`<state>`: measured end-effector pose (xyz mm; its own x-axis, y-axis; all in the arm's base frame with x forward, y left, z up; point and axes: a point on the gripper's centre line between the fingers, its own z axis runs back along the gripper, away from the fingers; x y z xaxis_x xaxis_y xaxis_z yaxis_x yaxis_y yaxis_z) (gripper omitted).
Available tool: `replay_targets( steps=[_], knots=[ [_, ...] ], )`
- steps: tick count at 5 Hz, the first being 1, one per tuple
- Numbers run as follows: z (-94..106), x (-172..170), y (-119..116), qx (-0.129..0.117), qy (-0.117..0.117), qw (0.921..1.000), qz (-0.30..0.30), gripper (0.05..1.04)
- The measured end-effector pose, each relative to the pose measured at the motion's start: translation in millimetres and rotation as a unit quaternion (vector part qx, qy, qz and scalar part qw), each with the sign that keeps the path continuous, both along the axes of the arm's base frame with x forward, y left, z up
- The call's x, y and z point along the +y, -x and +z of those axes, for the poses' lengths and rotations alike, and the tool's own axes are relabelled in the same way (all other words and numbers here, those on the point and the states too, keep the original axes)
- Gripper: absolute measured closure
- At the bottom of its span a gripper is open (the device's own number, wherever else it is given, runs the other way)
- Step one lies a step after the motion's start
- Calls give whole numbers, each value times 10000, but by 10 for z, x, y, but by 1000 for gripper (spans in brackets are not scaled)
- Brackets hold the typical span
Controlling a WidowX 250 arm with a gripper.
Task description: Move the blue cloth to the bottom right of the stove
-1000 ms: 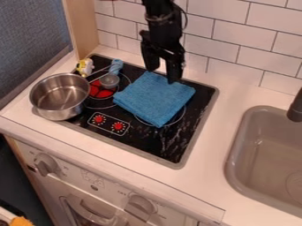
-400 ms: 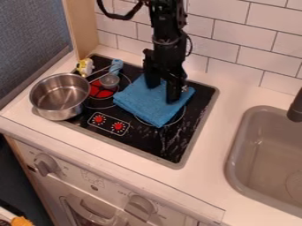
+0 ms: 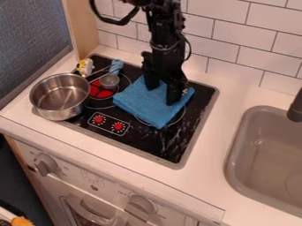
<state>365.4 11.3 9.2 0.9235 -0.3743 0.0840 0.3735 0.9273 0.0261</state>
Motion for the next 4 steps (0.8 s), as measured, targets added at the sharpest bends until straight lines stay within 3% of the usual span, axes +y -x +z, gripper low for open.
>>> replay_targets(
  steps=[2,4],
  knots=[
    [11,-162,294,-29,93,9999,42,85],
    [-8,-449,597,180,82,9998,-51,84]
  ],
)
